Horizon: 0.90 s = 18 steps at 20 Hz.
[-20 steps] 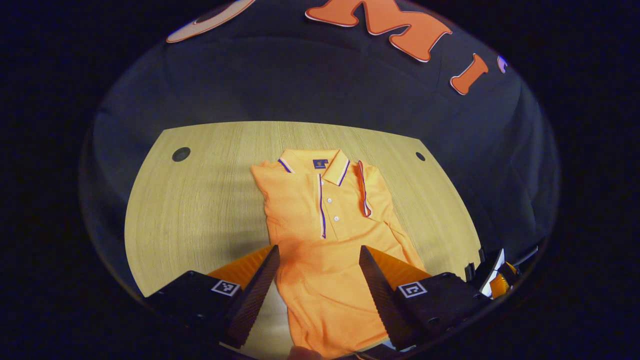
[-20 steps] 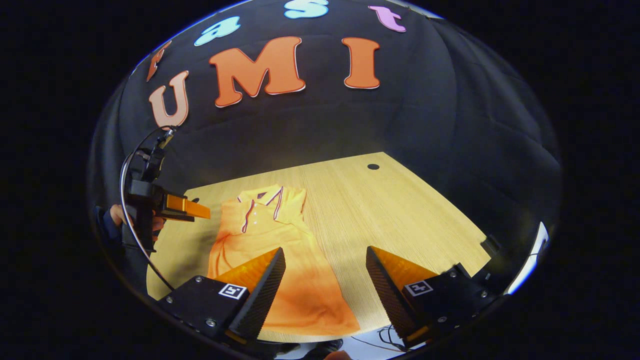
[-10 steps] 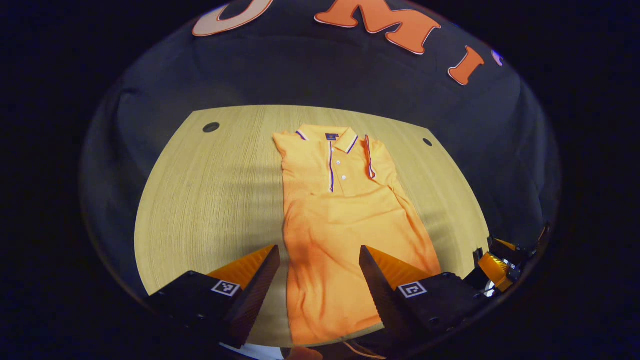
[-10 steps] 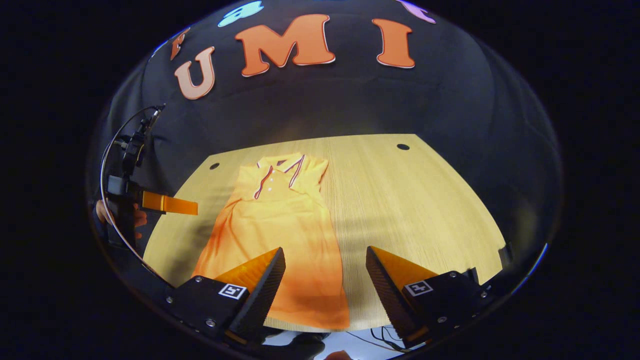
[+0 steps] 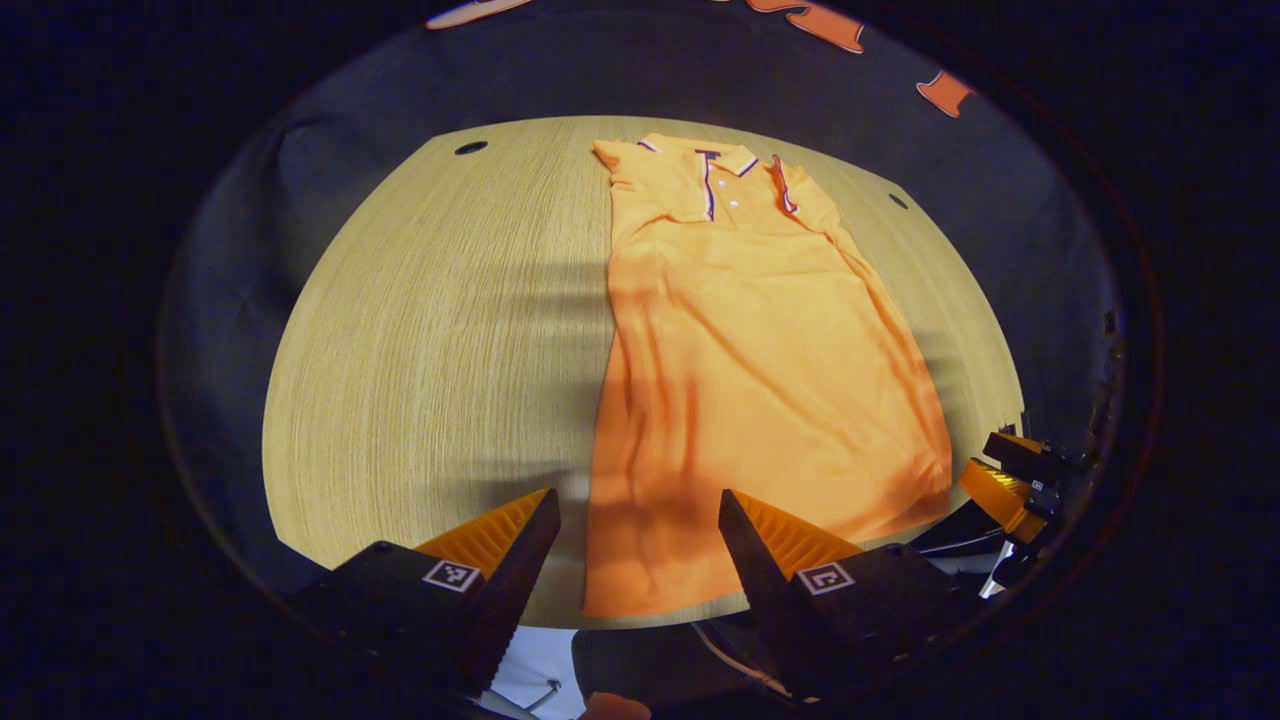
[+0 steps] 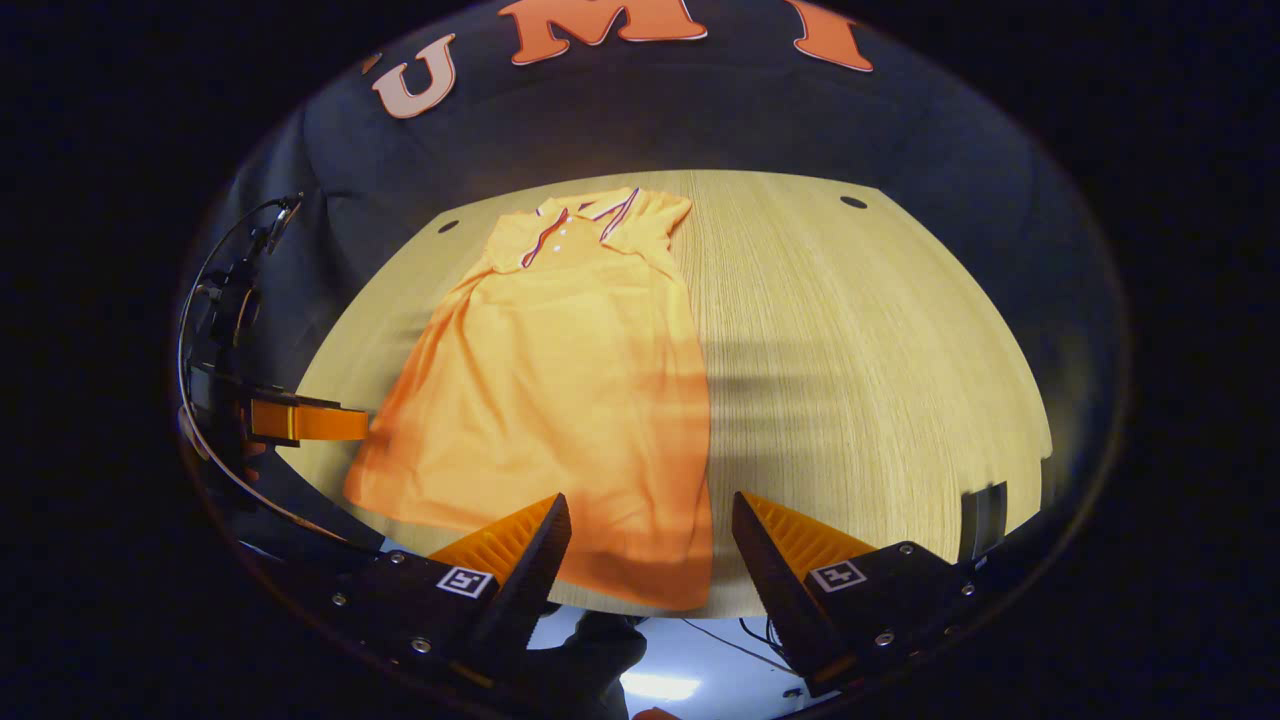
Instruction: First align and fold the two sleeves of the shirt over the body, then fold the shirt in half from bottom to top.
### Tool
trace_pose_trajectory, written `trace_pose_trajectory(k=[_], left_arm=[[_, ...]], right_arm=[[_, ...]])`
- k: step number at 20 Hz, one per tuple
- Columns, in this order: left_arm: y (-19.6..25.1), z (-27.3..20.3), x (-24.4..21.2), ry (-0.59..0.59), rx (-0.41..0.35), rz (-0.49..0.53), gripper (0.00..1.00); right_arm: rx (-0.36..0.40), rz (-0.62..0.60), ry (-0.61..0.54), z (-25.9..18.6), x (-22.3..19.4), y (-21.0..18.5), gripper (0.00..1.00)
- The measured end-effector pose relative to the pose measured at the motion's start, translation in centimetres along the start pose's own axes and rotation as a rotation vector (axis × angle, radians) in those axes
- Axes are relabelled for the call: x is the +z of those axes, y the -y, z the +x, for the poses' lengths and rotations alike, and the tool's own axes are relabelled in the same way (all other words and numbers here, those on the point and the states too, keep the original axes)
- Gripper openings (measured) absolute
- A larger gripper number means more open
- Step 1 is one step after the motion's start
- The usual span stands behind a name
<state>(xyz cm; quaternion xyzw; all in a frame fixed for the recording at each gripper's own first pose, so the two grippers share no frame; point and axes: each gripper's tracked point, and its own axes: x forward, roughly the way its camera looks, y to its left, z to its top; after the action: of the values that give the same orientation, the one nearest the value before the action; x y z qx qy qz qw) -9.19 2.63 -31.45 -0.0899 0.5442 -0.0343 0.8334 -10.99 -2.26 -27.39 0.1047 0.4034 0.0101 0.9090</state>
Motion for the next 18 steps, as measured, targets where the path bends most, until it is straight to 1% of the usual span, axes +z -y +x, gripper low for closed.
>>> trace_pose_trajectory(k=[5, 7, 10, 11, 12, 13, 14, 15, 18], left_arm=[[-0.3, 1.6, -3.3, -0.060, 0.040, 0.008, 0.99], [-0.4, 2.2, -4.4, -0.086, 0.043, -0.006, 0.99], [-0.5, 2.3, -4.6, -0.073, 0.068, 0.026, 0.97], [-0.6, 2.3, -4.7, -0.072, 0.087, 0.050, 0.98], [-0.5, 2.2, -4.6, -0.052, 0.087, 0.062, 0.97], [-0.4, 2.4, -4.8, -0.045, 0.088, 0.061, 0.98], [-0.5, 2.3, -4.7, -0.034, 0.088, 0.053, 0.99], [-0.5, 2.2, -4.7, -0.026, 0.090, 0.049, 0.99], [-0.4, 2.3, -4.6, 0.013, 0.097, 0.035, 0.99]], right_arm=[[-0.007, 0.012, -0.061, 0.8, -2.6, 0.2, 0.99], [-0.004, 0.027, -0.084, 1.1, -3.5, 0.2, 0.99], [-0.010, 0.011, -0.111, 1.5, -4.6, -0.1, 0.98], [-0.024, -0.010, -0.087, 1.4, -4.1, 0.0, 0.98], [-0.039, -0.029, -0.087, 1.8, -4.3, 0.2, 0.99], [-0.061, -0.048, -0.070, 2.0, -4.1, 0.5, 0.95], [-0.080, -0.059, -0.069, 2.2, -4.2, 0.5, 0.94], [-0.089, -0.055, -0.064, 2.3, -4.0, 0.4, 0.91], [-0.094, -0.040, -0.049, 2.5, -3.7, 0.3, 0.92]])
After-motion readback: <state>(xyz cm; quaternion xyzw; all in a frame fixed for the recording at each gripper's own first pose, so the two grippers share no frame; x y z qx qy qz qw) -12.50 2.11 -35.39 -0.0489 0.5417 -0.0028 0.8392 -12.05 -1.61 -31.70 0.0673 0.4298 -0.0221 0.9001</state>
